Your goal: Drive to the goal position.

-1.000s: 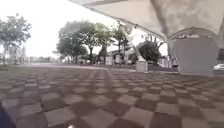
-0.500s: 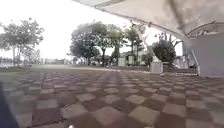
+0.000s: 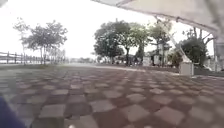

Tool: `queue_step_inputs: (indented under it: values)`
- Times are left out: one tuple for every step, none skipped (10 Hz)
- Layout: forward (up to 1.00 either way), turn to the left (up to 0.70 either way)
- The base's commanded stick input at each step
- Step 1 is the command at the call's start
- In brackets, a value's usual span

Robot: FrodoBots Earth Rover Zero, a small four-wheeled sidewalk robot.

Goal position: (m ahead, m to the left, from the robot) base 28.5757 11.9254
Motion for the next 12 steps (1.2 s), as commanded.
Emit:
queue_step_inputs:
  values:
    - [1.00, 0.01]
    - [1.00, 0.02]
    - [1.00, 0.01]
    - [1.00, 0.01]
    - [1.00, 0.01]
    - [1.00, 0.00]
    - [1.00, 0.00]
    - [1.00, 0.00]
    - [1.00, 0.01]
    - [1.00, 0.02]
    - [1.00, 0.04]
    - [1.00, 0.18]
